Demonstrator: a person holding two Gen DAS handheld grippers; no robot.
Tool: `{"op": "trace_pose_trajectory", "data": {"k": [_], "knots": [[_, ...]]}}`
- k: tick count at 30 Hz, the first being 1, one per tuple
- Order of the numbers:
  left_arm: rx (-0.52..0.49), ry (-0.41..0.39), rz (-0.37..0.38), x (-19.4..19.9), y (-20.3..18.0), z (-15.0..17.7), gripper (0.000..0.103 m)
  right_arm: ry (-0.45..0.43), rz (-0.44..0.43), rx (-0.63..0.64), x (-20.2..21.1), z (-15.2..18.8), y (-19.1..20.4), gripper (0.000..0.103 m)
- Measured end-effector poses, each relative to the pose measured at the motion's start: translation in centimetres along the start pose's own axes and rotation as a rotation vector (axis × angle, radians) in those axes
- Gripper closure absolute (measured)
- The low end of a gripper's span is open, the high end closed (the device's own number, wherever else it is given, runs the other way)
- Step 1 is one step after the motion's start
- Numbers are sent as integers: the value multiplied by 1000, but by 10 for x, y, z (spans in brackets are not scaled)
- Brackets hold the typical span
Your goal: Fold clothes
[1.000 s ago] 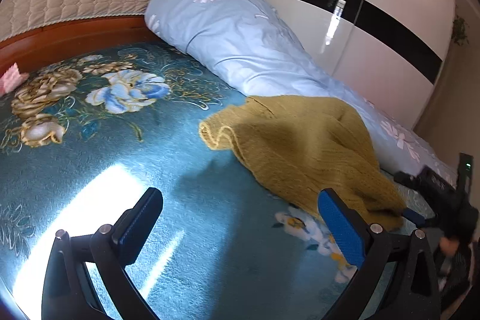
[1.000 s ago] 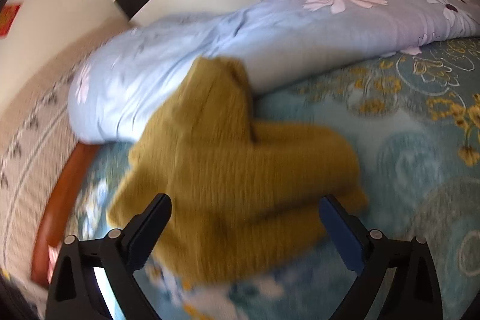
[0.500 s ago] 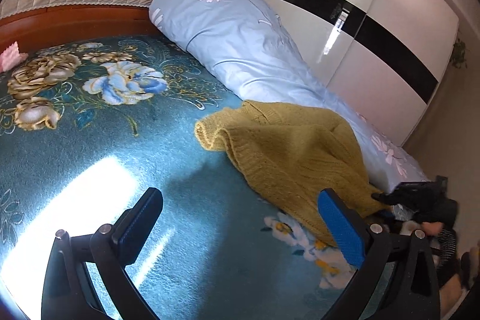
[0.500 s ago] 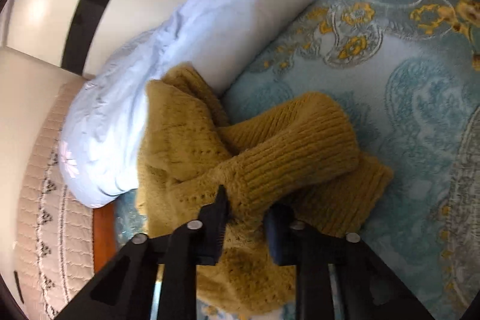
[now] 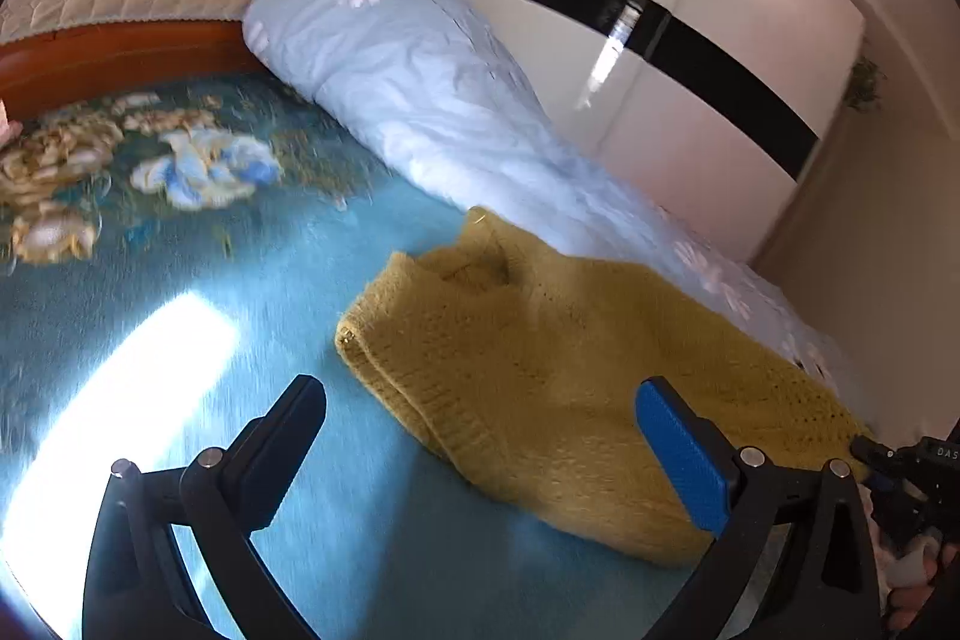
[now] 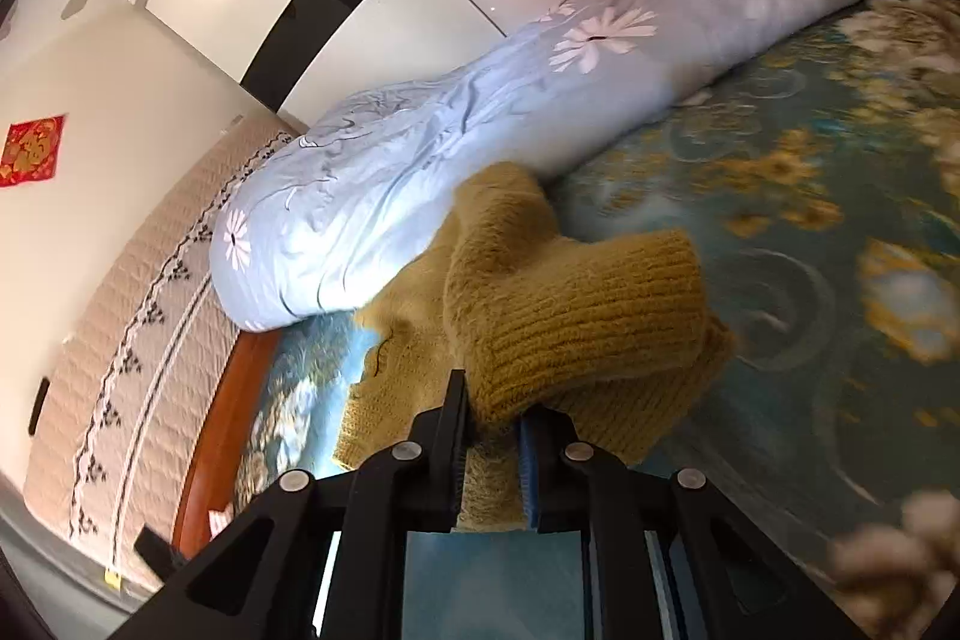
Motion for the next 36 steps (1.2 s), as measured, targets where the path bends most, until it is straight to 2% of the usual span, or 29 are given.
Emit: {"op": "trace_pose_trajectory", "data": {"k": [8,14,17,20,23,29,31,34,36], "knots": [[-38,81,79,45,-27,39,0,22,23,-51,107,65,-68,87],[-166,131,58,84,-43,59,0,-19,-5,-86,190,112,-100,88],[-180,141,63,92,-44,67,0,-49,32,-48,217,130,-110,94],[-172,161,65,95,-45,76,0,-41,62,-61,225,135,-123,95],[-164,174,99,93,-45,79,0,-31,80,-53,226,137,-129,95],[-135,144,105,74,-24,57,0,-15,105,11,226,149,-123,93],[-108,196,124,57,-17,53,0,1,117,6,222,155,-127,92],[-13,246,154,30,-2,45,0,12,132,-6,216,159,-133,92],[113,273,209,10,10,40,0,17,150,-7,213,160,-137,92]]}}
Point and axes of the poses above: each gripper's, at about its wrist camera, not at the fingertips, and x roughly against the way its jaws point, y to its left, z to its underside, the point moved 8 cm from there along -x, roughly the way its jaws point, and after that the axes turned 3 degrees about z, right-handed, at the moved point
